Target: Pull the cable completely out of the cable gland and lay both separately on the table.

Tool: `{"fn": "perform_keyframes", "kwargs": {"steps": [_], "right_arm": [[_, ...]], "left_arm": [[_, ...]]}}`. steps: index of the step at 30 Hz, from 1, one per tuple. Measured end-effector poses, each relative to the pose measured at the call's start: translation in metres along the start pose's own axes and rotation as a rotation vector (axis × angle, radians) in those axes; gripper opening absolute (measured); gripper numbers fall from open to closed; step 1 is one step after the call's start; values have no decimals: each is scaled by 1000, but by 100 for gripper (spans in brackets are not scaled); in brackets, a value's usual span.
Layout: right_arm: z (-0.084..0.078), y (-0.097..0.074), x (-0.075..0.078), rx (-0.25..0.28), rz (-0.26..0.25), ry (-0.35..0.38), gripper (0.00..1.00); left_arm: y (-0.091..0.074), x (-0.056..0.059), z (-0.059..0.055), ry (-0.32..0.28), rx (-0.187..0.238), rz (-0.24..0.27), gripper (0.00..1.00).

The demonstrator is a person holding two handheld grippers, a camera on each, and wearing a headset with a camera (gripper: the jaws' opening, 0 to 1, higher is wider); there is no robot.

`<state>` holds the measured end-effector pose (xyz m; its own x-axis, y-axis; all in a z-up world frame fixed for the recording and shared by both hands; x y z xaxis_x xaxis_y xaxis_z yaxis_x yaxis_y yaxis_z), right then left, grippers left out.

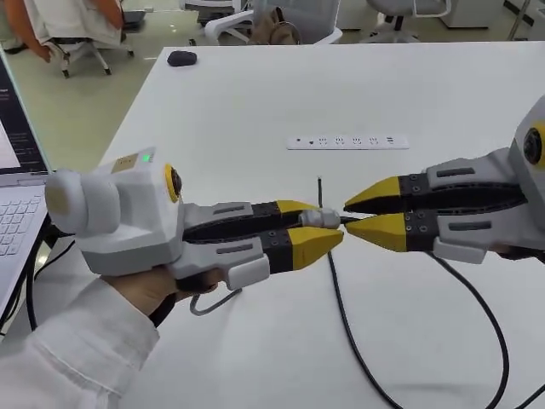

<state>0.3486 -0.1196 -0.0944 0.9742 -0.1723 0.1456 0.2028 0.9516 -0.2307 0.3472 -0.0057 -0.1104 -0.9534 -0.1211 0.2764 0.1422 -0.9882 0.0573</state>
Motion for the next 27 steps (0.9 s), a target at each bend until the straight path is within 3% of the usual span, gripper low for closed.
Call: {"fn": "perform_keyframes", "kwargs": {"steps": [3,27], "right_arm": [[1,0,-1,17,1,-29,3],[0,1,2,13,-4,-12,3]], "left_arm": [[-1,-1,1,-5,10,2,17],[-1,-2,2,-4,10,5,17]]}}
Point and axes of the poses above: the centre of the closed fingertips' face, and the gripper's own axes: y roughly forward along the fingers, x roughly to its right, z roughly out of its top, the point moved 6 cm from there along -y, roughly backward along the fingers, and after that the axes turned 7 degrees about -z, right-handed, at the moved point
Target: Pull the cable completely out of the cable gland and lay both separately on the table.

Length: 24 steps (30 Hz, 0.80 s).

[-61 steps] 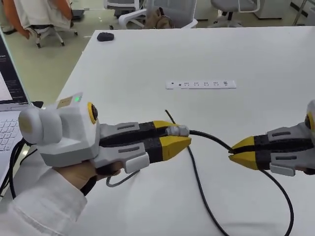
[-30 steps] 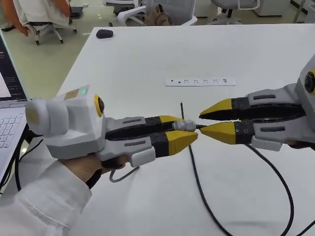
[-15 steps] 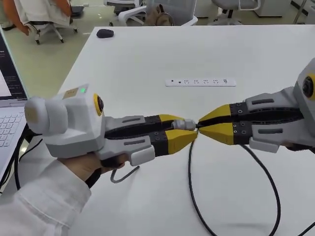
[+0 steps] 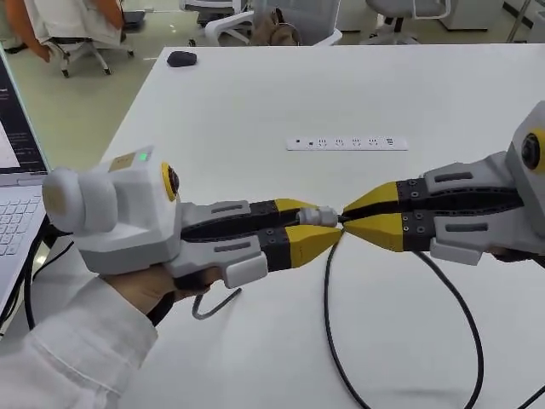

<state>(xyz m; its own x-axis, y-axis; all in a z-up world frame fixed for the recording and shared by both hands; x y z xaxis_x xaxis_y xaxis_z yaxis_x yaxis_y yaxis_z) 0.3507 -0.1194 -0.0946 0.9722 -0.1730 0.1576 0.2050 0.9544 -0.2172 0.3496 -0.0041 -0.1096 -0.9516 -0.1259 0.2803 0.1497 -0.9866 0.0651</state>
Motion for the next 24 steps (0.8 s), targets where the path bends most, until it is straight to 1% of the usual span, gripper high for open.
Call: {"fn": "perform_keyframes", "kwargs": {"steps": [6,12,19,24], "right_arm": [[-1,-3,3,6,-13,7,3],[-6,-7,5,4,-24,28,3],[-20,-18,9,-22,-54,57,3],[-35,-28,13,-51,-86,83,3]], "left_arm": [[-3,-2,2,-2,7,7,17],[-6,-2,1,-1,-1,14,17],[-11,-4,0,-6,0,26,17],[-15,-5,0,-7,-3,35,17]]}}
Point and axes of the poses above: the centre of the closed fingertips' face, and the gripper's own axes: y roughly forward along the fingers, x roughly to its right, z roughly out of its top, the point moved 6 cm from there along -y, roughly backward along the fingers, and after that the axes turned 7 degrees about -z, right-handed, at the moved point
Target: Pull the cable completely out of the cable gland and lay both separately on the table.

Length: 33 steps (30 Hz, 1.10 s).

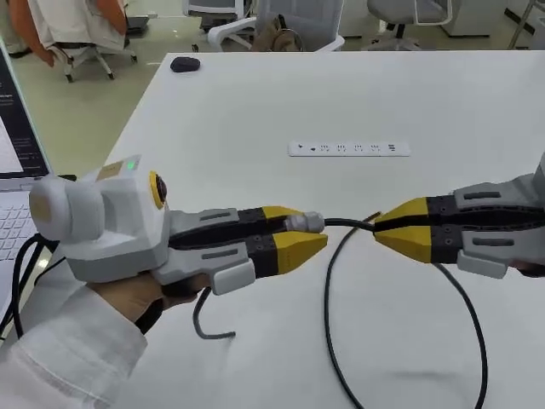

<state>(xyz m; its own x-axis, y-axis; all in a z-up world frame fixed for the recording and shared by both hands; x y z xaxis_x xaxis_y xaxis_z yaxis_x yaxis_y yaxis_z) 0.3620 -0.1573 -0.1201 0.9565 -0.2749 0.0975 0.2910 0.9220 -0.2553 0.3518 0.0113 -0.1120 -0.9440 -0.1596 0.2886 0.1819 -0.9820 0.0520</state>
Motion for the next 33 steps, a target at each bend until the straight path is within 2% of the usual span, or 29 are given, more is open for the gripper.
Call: {"fn": "perform_keyframes", "kwargs": {"steps": [5,13,22,30,33], "right_arm": [[-15,-7,3,-25,-27,40,3],[-37,-9,3,-77,-42,77,4],[-37,-9,2,-72,-41,87,4],[-35,-9,0,-90,-41,69,4],[-31,-7,-1,-103,-41,56,10]], "left_arm": [[-3,-1,0,-2,0,8,17],[-4,0,-1,-6,-3,10,17],[-4,0,0,-4,-3,15,17],[-3,0,1,-4,-1,14,17],[-3,1,2,-5,5,11,17]]}}
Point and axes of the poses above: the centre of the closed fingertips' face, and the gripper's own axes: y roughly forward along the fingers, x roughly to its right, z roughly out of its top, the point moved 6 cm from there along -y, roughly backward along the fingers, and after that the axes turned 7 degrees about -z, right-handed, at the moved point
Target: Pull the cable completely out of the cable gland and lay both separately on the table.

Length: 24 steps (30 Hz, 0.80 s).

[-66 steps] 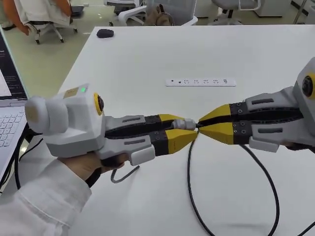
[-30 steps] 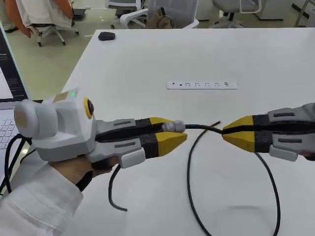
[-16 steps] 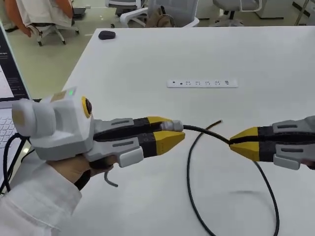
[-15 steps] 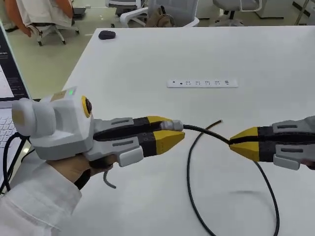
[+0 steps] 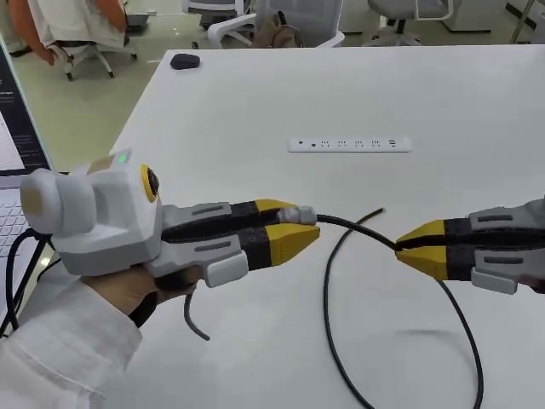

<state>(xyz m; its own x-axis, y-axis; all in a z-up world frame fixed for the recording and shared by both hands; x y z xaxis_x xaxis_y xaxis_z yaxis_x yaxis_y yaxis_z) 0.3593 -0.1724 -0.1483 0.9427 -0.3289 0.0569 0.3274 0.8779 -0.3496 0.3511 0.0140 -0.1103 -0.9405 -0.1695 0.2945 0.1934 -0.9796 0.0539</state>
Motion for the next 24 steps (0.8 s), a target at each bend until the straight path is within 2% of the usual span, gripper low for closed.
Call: {"fn": "perform_keyframes", "kwargs": {"steps": [3,10,14,19,24], "right_arm": [[13,1,-3,21,9,-35,17],[52,8,-15,98,54,-130,17],[74,16,-25,147,96,-177,17],[82,25,-30,144,124,-227,16],[77,33,-30,110,142,-244,14]], "left_arm": [[1,-1,1,-7,10,1,17],[6,0,0,-7,-1,-14,17],[8,1,0,-6,-4,-22,17],[10,3,-1,-4,-8,-32,17],[11,5,-1,3,-15,-42,17]]}}
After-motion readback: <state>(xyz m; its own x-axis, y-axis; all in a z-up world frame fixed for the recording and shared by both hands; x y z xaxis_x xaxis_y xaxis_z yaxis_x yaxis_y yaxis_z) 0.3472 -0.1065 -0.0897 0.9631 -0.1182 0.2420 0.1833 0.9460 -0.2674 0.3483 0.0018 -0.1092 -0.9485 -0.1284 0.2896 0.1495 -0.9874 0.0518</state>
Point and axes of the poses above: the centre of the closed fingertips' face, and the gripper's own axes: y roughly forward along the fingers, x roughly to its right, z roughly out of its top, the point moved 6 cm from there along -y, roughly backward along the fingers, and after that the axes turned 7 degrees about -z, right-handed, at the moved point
